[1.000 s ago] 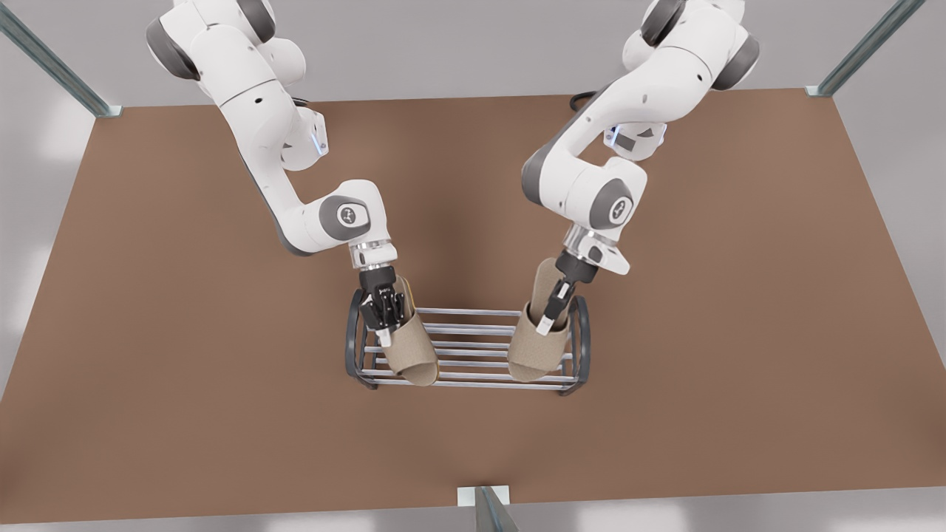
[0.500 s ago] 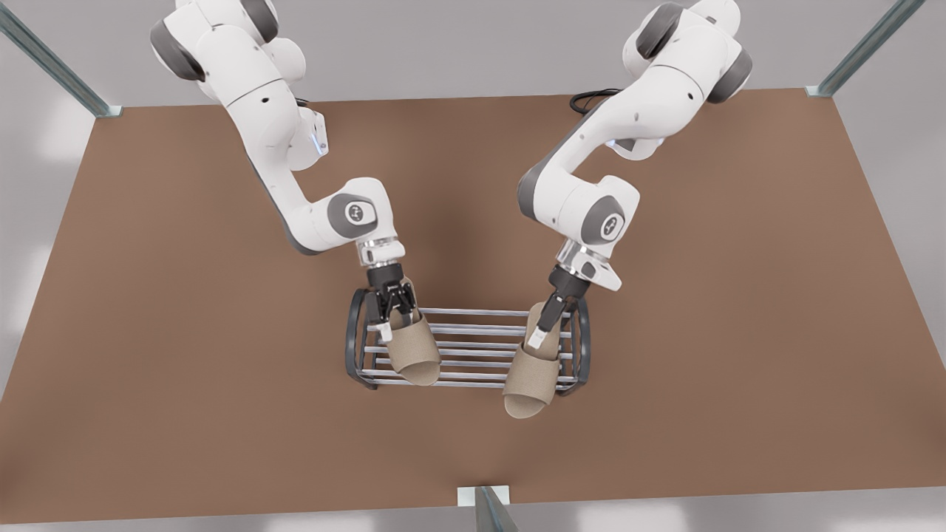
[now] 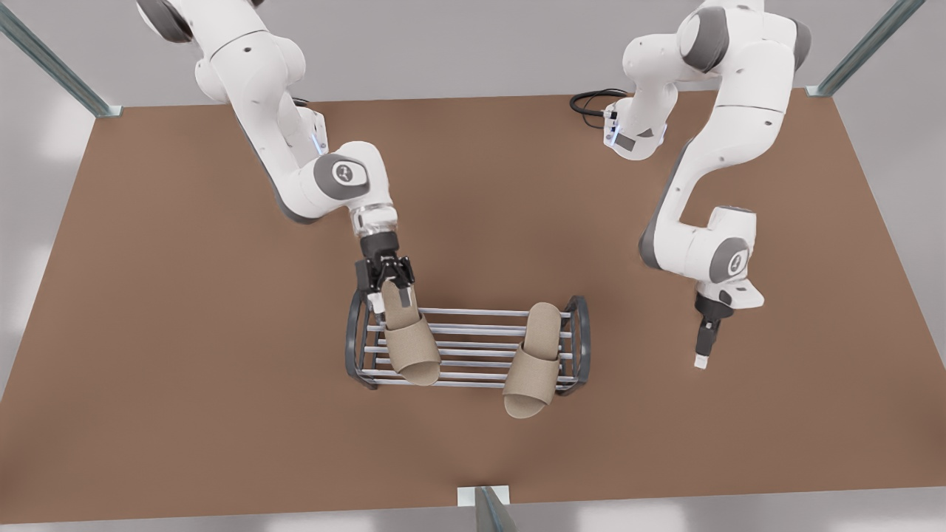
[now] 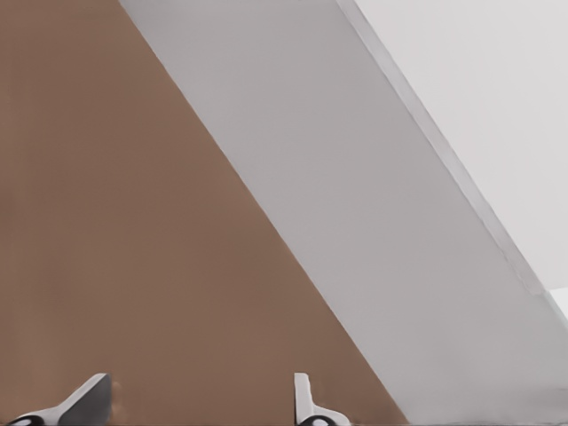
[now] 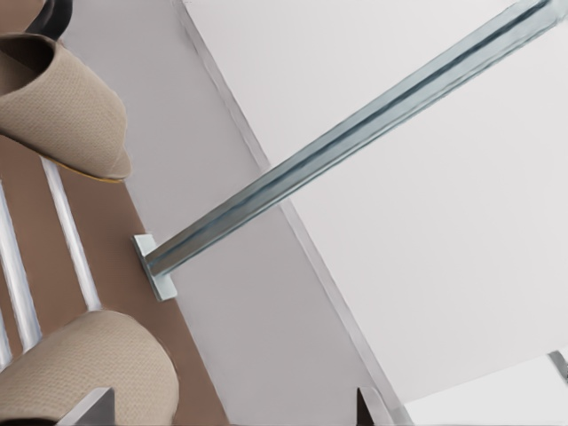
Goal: Place the right shoe on the shoe rack with the right arm, and place the left shoe on the shoe rack with the left arm
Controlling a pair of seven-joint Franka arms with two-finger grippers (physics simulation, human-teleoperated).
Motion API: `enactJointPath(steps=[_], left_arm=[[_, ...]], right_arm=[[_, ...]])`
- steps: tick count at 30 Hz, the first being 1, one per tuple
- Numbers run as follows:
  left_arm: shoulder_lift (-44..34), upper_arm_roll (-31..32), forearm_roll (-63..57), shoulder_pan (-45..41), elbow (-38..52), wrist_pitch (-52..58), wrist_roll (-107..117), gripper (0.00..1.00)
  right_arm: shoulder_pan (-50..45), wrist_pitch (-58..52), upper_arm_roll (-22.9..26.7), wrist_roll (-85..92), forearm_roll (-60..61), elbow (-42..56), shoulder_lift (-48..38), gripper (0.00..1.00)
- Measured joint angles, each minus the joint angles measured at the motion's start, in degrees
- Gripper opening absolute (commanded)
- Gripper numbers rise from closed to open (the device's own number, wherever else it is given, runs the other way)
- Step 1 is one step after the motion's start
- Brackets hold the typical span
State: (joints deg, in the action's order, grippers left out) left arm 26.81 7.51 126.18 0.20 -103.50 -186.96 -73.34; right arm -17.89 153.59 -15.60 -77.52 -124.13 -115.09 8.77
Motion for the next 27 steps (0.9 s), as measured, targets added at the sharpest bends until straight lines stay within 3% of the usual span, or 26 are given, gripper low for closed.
enactJointPath(steps=[2, 4, 5, 6, 9, 11, 13, 18, 21, 23, 26, 27], left_arm=[[-1.6, -9.0, -11.2, 0.3, -7.4, 10.1, -1.2, 1.0], [-4.2, -13.9, -31.2, 0.7, -7.1, 20.7, 0.7, 1.0], [-6.0, -14.8, -43.0, 0.6, -4.8, 26.1, 2.9, 1.0], [-7.2, -15.2, -54.6, 0.6, -1.2, 31.8, 5.5, 1.0], [-8.2, -14.7, -86.3, 0.3, 13.4, 52.5, 13.5, 1.0], [-10.3, -10.5, -104.8, -0.2, 18.2, 66.6, 18.4, 1.0], [-14.8, -8.4, -115.9, -0.8, 19.2, 77.4, 23.9, 1.0], [-22.6, -6.7, -126.8, -1.1, 15.7, 90.3, 39.1, 1.0], [-23.1, -2.6, -128.3, 0.1, 15.9, 93.6, 49.5, 1.0], [-22.9, -2.0, -128.3, -1.4, 15.9, 94.6, 56.3, 1.0], [-22.3, -1.9, -128.3, -3.1, 15.9, 95.5, 65.2, 1.0], [-22.1, -1.9, -128.3, -3.1, 15.9, 95.7, 67.9, 1.0]], right_arm=[[2.2, -3.1, -5.1, 1.1, 14.4, 4.8, -0.7, 1.0], [7.0, -10.4, -12.9, 4.9, 36.1, 17.3, 2.9, 1.0], [11.5, -14.0, -14.0, 7.2, 48.7, 21.2, 3.7, 1.0], [16.3, -17.6, -12.2, 9.8, 62.0, 23.3, 3.3, 1.0], [24.0, -28.5, -0.1, 16.8, 90.5, 27.1, 3.5, 1.0], [25.6, -34.3, 6.1, 21.3, 101.9, 27.6, 5.7, 1.0], [25.2, -39.2, 7.8, 25.9, 108.4, 27.3, 7.9, 1.0], [23.8, -45.6, 8.0, 37.3, 115.7, 29.2, 11.6, 1.0], [24.5, -47.5, 8.3, 43.0, 117.5, 31.4, 11.8, 1.0], [24.9, -51.1, 8.5, 46.1, 118.3, 38.0, 11.3, 1.0], [26.6, -55.3, 8.8, 50.3, 119.1, 40.4, 10.4, 1.0], [24.3, -56.2, 11.6, 51.6, 119.3, 40.5, 10.0, 1.0]])
